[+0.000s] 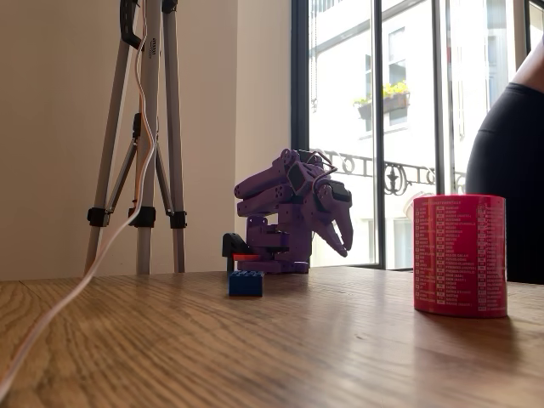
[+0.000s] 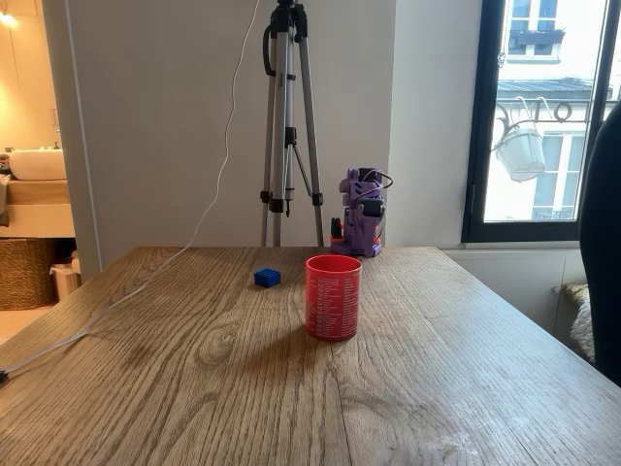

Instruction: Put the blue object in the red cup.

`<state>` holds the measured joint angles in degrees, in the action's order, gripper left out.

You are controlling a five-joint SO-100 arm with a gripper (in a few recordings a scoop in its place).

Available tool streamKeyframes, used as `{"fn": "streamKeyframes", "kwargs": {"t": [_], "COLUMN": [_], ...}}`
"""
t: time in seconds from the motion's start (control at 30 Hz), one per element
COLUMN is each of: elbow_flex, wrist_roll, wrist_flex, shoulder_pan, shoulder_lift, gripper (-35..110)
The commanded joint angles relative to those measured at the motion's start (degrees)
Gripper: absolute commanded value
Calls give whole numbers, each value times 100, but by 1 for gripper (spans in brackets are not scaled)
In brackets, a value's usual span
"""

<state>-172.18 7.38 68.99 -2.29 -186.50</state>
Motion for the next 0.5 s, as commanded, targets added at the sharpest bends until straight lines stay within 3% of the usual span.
{"fn": "streamKeyframes", "kwargs": {"t": [0.0,0.2,0.47], "elbow_flex": [1696,3973,5643], "wrist_roll": [70,26,431], "wrist_flex": [237,686,1292], "shoulder_pan": [-123,-940,-2646], "shoulder_lift": [1204,3718,6003], "gripper": [1,1,1]}}
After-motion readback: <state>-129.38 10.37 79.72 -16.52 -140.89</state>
